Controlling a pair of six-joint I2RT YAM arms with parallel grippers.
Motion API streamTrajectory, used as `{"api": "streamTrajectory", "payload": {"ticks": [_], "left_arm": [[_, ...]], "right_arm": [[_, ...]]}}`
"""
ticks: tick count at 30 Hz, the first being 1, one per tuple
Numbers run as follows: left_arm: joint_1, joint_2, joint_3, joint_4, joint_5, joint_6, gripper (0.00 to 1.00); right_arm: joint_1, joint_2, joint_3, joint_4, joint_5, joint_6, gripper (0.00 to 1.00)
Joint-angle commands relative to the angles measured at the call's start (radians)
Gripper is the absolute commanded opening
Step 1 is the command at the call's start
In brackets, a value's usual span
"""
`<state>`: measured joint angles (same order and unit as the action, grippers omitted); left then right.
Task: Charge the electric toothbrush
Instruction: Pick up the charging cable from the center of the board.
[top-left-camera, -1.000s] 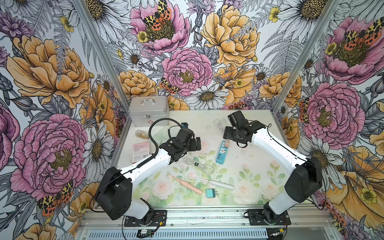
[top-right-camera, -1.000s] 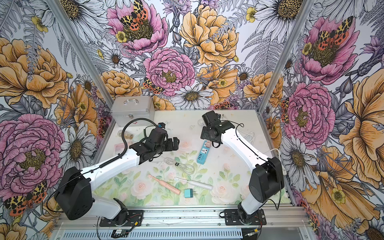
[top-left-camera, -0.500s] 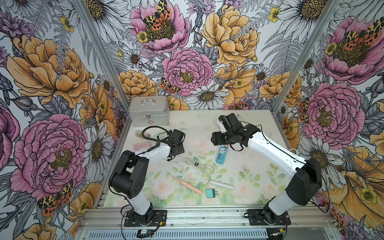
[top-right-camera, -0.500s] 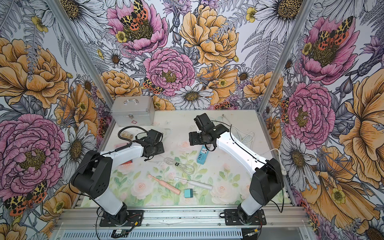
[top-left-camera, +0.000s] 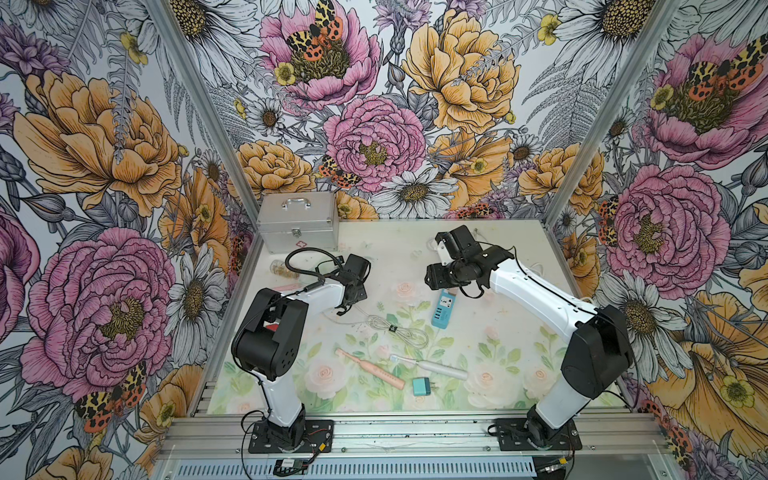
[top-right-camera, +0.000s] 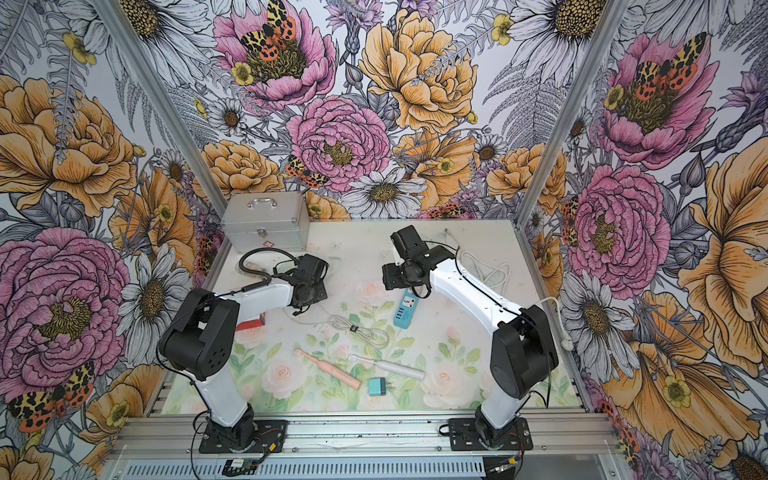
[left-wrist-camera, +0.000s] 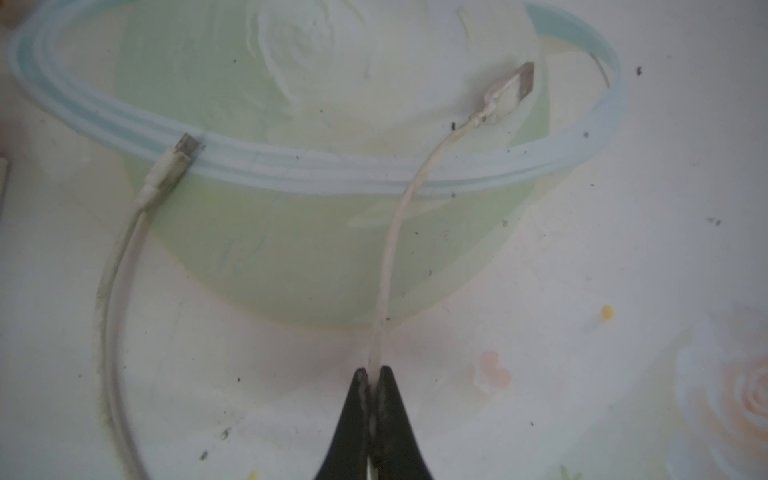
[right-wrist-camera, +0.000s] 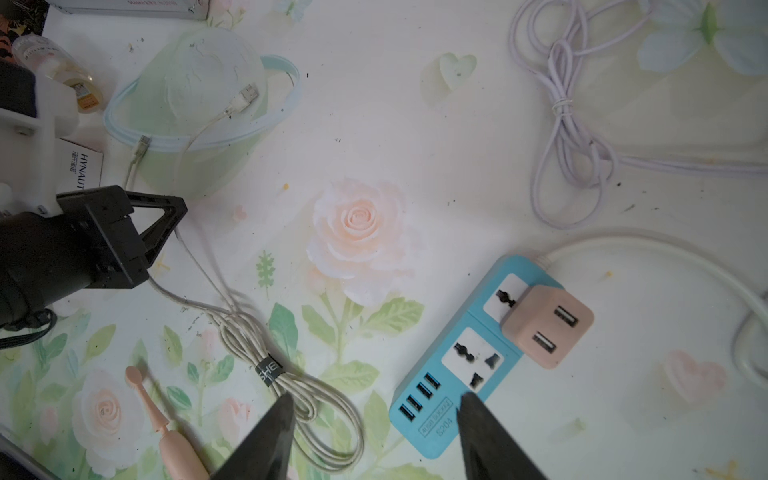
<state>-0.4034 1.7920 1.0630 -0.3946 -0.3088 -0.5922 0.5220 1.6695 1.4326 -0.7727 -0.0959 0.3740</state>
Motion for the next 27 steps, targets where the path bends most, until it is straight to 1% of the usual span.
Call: {"api": "streamTrajectory", "payload": {"ticks": [1, 4, 6, 8, 9, 11, 12, 13, 15, 19, 23, 25, 27], "left_arm": [[0.007, -0.025, 0.027, 0.046, -0.035, 0.063, 0.00], [0.008, -0.060, 0.043, 0.046, -0.031, 0.126, 0.00], [0.003, -0.084, 0.069, 0.043, -0.010, 0.206, 0.00], [0.001, -0.117, 0.095, 0.040, 0.027, 0.283, 0.00], [-0.003, -0.141, 0.108, 0.042, 0.059, 0.343, 0.00], [-0.014, -0.187, 0.136, 0.038, 0.082, 0.449, 0.00], [-0.016, -0.207, 0.155, 0.033, 0.141, 0.516, 0.00], [-0.014, -0.224, 0.173, 0.027, 0.172, 0.564, 0.00], [-0.013, -0.260, 0.227, -0.012, 0.229, 0.667, 0.00], [-0.006, -0.306, 0.325, -0.067, 0.384, 0.836, 0.00], [-0.006, -0.286, 0.433, -0.190, 0.432, 1.007, 0.00], [-0.009, -0.269, 0.478, -0.250, 0.462, 1.070, 0.00], [-0.005, -0.264, 0.494, -0.275, 0.495, 1.104, 0.00]], "right_arm": [[-0.016, 0.010, 0.047, 0.021, -0.021, -0.051, 0.61], [-0.033, 0.015, 0.063, 0.021, -0.033, -0.072, 0.60], [-0.041, 0.022, 0.084, 0.023, -0.036, -0.088, 0.59], [-0.043, 0.033, 0.109, 0.027, -0.074, -0.127, 0.59], [-0.043, 0.037, 0.121, 0.034, -0.089, -0.152, 0.58], [-0.045, 0.047, 0.151, 0.045, -0.098, -0.185, 0.58], [-0.048, 0.053, 0.171, 0.050, -0.105, -0.202, 0.57], [-0.052, 0.055, 0.185, 0.059, -0.124, -0.213, 0.56], [-0.071, 0.061, 0.216, 0.098, -0.202, -0.247, 0.55], [-0.101, 0.087, 0.296, 0.115, -0.275, -0.317, 0.55], [-0.110, 0.073, 0.301, 0.115, -0.371, -0.418, 0.55], [-0.125, 0.056, 0.290, 0.112, -0.412, -0.433, 0.55], [-0.147, 0.028, 0.265, 0.114, -0.471, -0.437, 0.55]]}}
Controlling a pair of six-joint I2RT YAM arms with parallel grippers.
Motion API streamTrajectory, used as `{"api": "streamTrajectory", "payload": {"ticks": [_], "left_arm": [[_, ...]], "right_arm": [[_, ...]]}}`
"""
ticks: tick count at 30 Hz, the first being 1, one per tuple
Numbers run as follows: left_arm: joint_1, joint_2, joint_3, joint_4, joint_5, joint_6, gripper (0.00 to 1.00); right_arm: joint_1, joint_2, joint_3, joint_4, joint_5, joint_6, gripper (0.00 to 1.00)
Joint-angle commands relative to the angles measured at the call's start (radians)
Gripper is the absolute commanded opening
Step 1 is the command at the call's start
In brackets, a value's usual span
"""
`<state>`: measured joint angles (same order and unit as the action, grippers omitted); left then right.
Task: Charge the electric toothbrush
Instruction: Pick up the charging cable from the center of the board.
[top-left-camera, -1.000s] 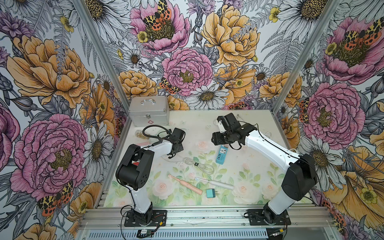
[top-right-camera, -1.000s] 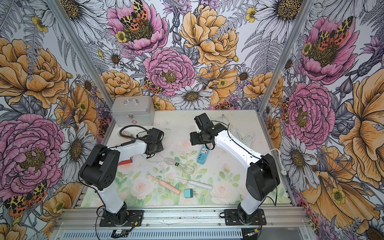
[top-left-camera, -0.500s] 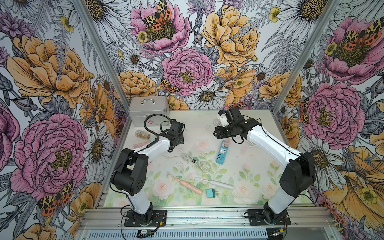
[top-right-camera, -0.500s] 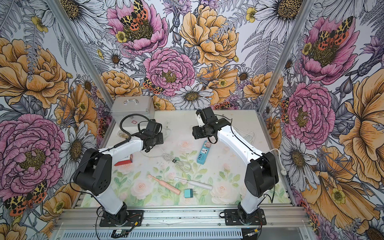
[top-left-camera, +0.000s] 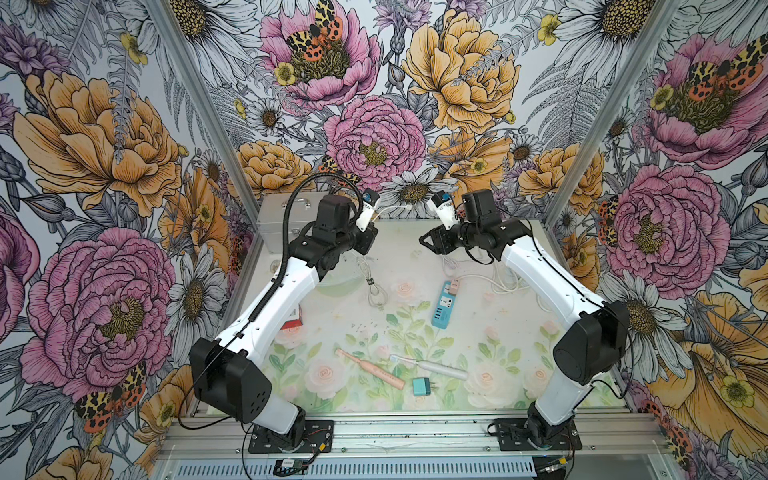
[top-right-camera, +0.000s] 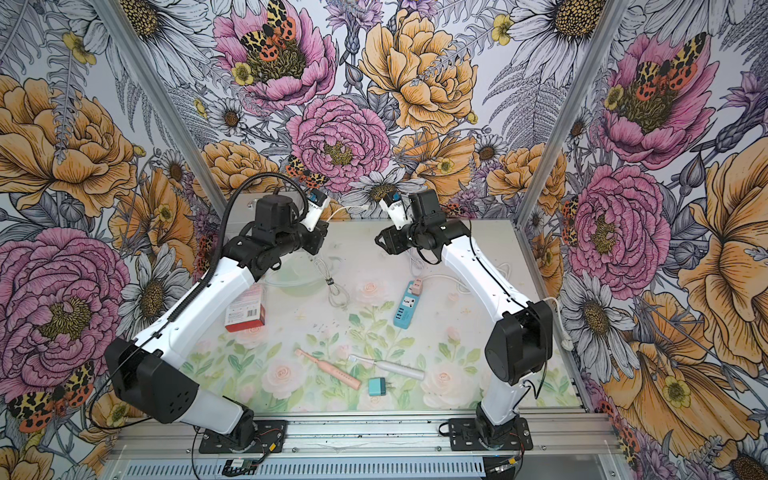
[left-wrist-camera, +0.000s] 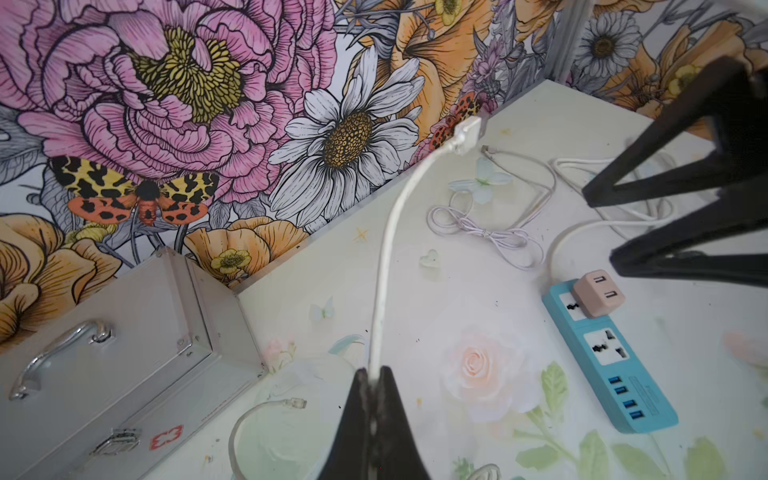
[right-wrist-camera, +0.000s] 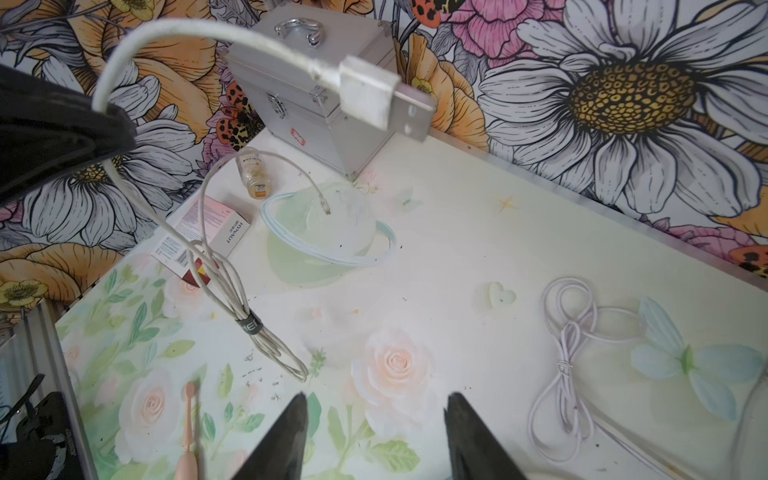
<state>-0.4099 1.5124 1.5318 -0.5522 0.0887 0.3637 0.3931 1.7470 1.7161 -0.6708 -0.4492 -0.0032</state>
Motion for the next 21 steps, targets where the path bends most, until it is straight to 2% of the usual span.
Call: {"api": "streamTrajectory", "payload": {"ticks": [1, 5, 8, 12, 15, 21], "left_arm": [[0.002, 0.017, 0.025, -0.123, 0.108, 0.165, 0.00], [0.002, 0.022, 0.028, -0.162, 0.128, 0.215, 0.00], [0.001, 0.025, 0.034, -0.201, 0.137, 0.266, 0.00], [-0.008, 0.025, 0.044, -0.211, 0.193, 0.319, 0.00], [-0.025, 0.038, 0.071, -0.238, 0.185, 0.342, 0.00], [-0.039, 0.053, 0.100, -0.265, 0.183, 0.370, 0.00]], "right_arm": [[-0.025, -0.064, -0.029, 0.011, -0.136, -0.056, 0.54], [-0.032, -0.144, -0.087, 0.008, -0.232, -0.041, 0.54], [-0.033, -0.191, -0.114, 0.010, -0.191, -0.017, 0.54], [-0.032, -0.126, -0.076, -0.017, -0.219, -0.040, 0.56], [-0.029, -0.066, -0.024, -0.026, -0.278, -0.050, 0.56], [-0.019, 0.034, 0.086, -0.033, -0.273, -0.069, 0.57]]}}
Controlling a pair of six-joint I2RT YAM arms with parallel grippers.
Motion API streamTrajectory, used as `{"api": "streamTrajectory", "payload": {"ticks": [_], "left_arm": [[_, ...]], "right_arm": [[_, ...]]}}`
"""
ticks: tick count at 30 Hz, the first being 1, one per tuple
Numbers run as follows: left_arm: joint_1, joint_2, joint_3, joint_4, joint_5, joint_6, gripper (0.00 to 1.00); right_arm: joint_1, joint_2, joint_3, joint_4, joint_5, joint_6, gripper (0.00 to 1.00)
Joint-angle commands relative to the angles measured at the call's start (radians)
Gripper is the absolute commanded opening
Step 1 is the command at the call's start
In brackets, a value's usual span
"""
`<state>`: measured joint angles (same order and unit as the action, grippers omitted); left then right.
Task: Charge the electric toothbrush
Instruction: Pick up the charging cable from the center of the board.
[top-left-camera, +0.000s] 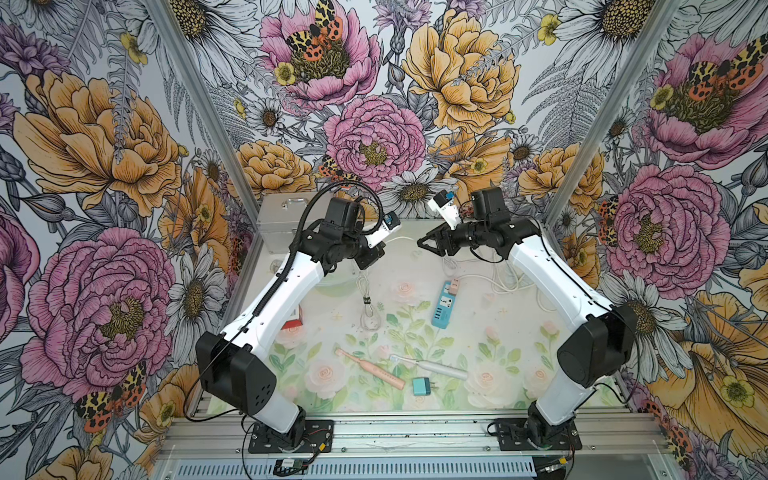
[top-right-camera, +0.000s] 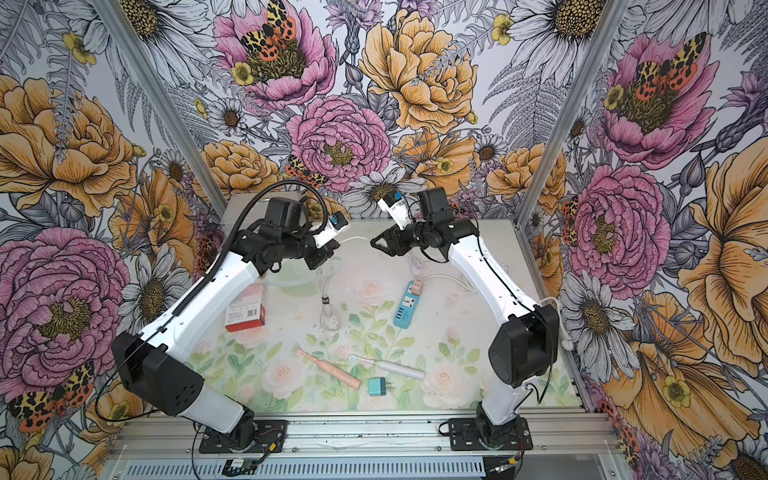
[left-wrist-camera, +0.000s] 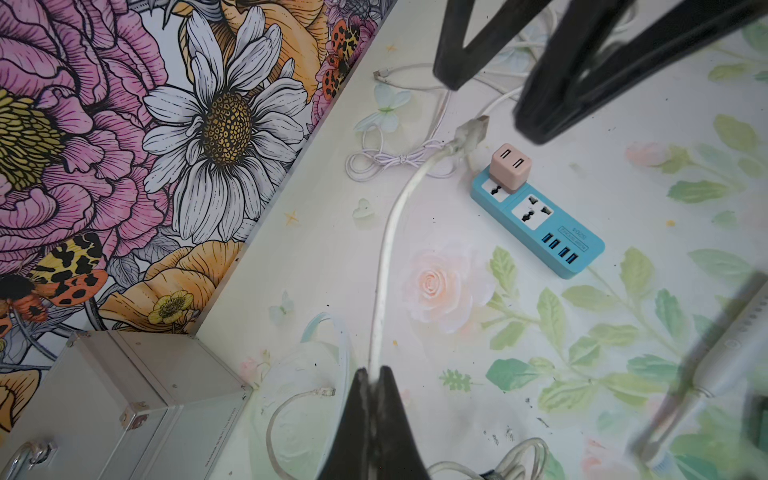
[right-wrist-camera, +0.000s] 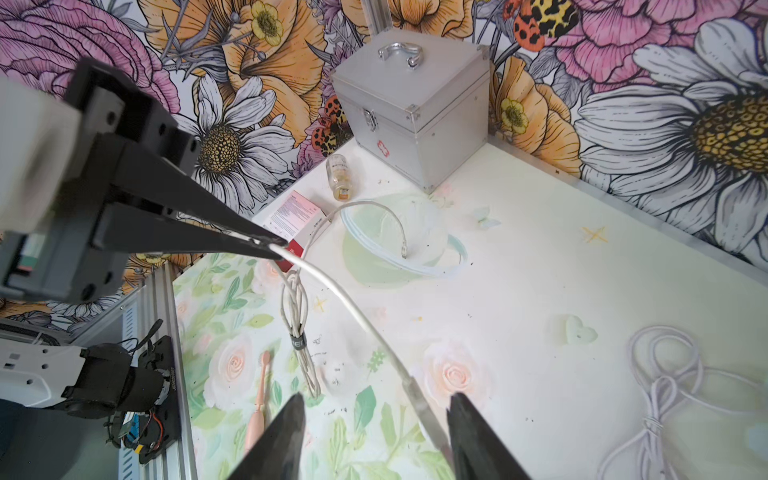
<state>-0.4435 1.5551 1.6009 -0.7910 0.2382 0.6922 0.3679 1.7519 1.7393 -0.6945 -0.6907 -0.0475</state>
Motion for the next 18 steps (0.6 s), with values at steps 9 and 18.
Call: {"api": "streamTrajectory", "payload": {"ticks": [9, 18], "left_arm": [[-0.009, 0.018, 0.058, -0.039, 0.029, 0.055, 0.00], [-0.004, 0.028, 0.079, -0.046, 0.024, 0.063, 0.00]], "right_arm": [[0.017, 0.089, 0.090, -0.077, -0.117, -0.063, 0.44], [0.026, 0.078, 0.069, -0.126, -0.065, -0.084, 0.33]]}}
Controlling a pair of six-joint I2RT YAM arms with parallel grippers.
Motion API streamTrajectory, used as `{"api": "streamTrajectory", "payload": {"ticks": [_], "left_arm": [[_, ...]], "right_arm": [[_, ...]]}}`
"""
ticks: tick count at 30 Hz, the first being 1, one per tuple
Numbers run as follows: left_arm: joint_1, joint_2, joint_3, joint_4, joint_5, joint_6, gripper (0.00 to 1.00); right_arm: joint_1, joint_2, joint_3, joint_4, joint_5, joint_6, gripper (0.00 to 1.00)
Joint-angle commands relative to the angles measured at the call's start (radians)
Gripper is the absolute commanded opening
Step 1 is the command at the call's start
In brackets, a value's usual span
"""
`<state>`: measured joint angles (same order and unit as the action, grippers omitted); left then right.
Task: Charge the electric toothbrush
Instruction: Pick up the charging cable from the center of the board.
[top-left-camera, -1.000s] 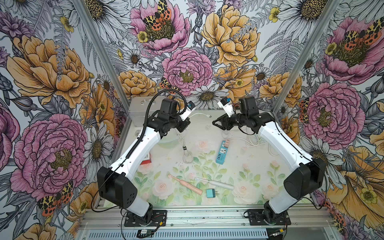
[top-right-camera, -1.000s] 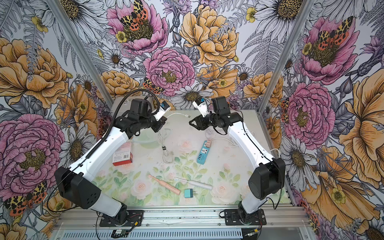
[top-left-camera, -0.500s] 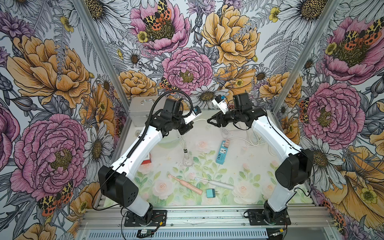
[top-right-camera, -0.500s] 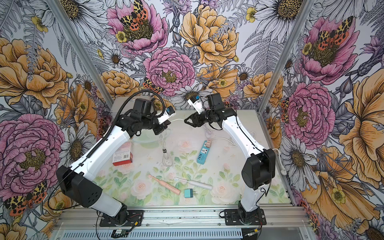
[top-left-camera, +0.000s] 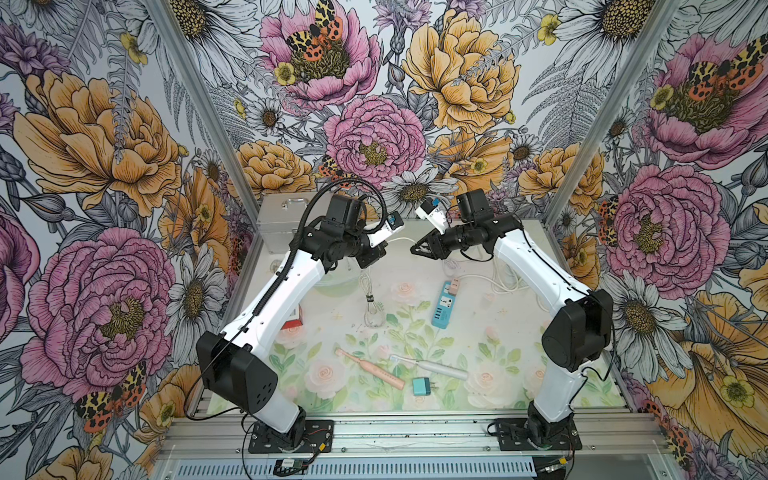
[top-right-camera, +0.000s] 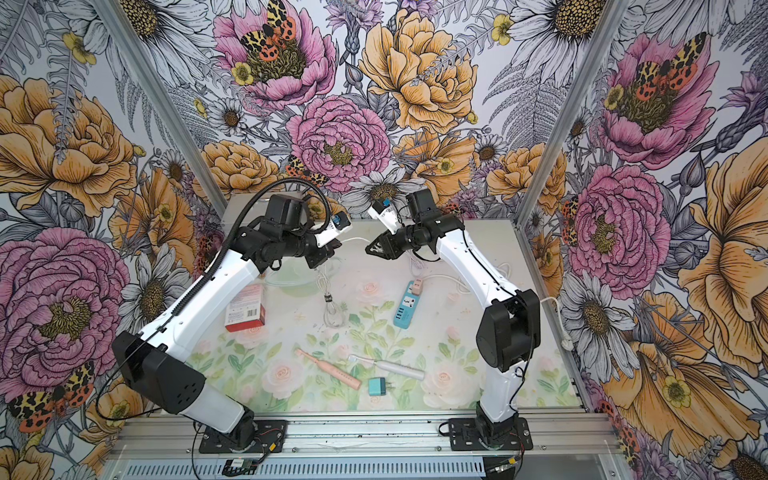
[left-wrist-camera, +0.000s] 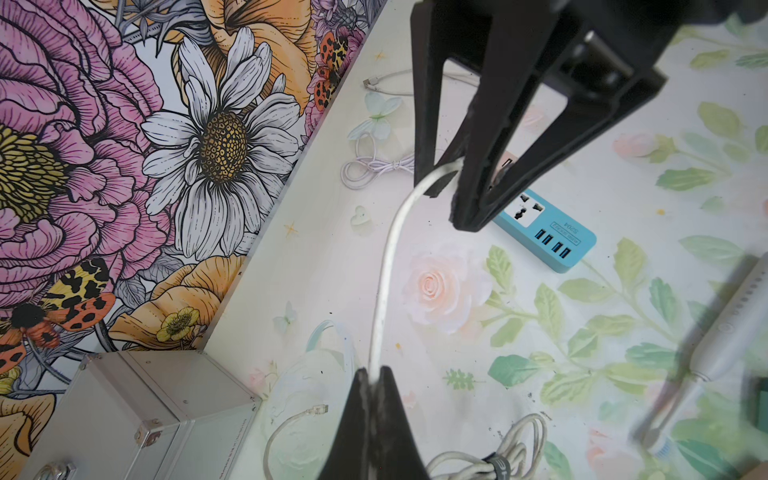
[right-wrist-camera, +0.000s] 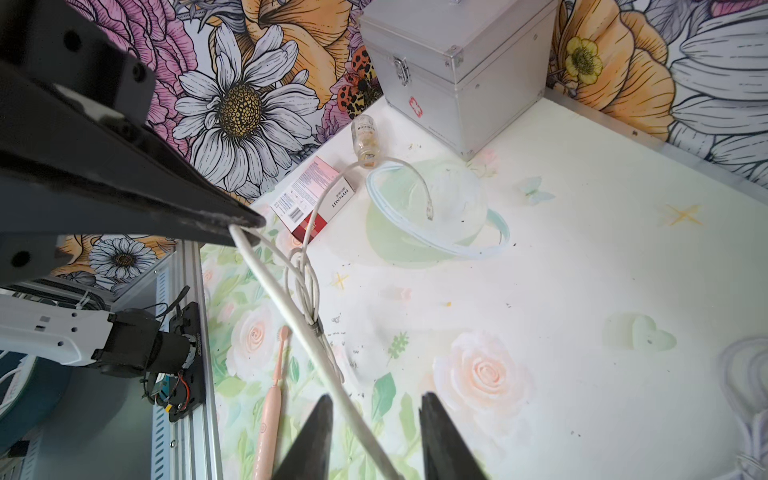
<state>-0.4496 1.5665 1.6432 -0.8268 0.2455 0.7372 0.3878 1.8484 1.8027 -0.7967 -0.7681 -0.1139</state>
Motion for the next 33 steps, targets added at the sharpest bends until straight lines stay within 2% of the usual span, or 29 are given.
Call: {"api": "streamTrajectory", "payload": {"ticks": [1, 3, 6, 9, 12, 13, 14, 16, 19, 22, 26, 27, 30, 33], "left_arm": [[0.002, 0.020, 0.042, -0.014, 0.018, 0.019, 0.00], [-0.001, 0.023, 0.045, -0.015, 0.014, 0.018, 0.00], [-0.007, 0.024, 0.044, -0.015, 0.003, 0.015, 0.00], [-0.010, 0.030, 0.050, -0.015, -0.005, 0.010, 0.00], [-0.025, 0.036, 0.063, -0.014, -0.047, -0.012, 0.00], [-0.027, 0.044, 0.079, -0.014, -0.063, -0.038, 0.18], [-0.027, 0.049, 0.095, -0.013, -0.087, -0.073, 0.47], [-0.026, 0.041, 0.102, -0.009, -0.116, -0.169, 0.57], [-0.028, -0.012, 0.017, 0.053, -0.166, -0.352, 0.60], [-0.062, -0.105, -0.151, 0.179, -0.180, -0.544, 0.61], [-0.101, -0.206, -0.366, 0.388, -0.153, -0.882, 0.59], [-0.134, -0.223, -0.403, 0.424, -0.178, -0.910, 0.59], [-0.268, -0.240, -0.478, 0.523, -0.271, -0.892, 0.59], [-0.274, -0.227, -0.529, 0.604, -0.200, -0.977, 0.58]], "right_arm": [[0.008, -0.021, 0.004, -0.026, 0.013, -0.017, 0.30], [0.009, -0.023, 0.004, -0.027, 0.005, -0.011, 0.26], [0.020, -0.032, -0.007, -0.028, 0.002, 0.000, 0.12], [0.025, -0.044, -0.027, -0.026, -0.011, 0.028, 0.03], [0.030, -0.056, -0.046, -0.018, -0.035, 0.071, 0.00], [0.037, -0.055, -0.046, -0.018, -0.032, 0.091, 0.00], [0.047, -0.057, -0.050, -0.014, -0.015, 0.111, 0.00], [0.059, -0.064, -0.071, 0.033, 0.020, 0.182, 0.00], [0.063, -0.104, -0.145, 0.189, 0.049, 0.362, 0.00], [0.077, -0.161, -0.260, 0.390, 0.078, 0.517, 0.00], [0.092, -0.218, -0.367, 0.559, 0.221, 0.729, 0.00], [0.098, -0.226, -0.386, 0.591, 0.238, 0.767, 0.00], [0.123, -0.239, -0.440, 0.683, 0.266, 0.858, 0.00], [0.126, -0.256, -0.527, 0.847, 0.253, 0.977, 0.00]]}}
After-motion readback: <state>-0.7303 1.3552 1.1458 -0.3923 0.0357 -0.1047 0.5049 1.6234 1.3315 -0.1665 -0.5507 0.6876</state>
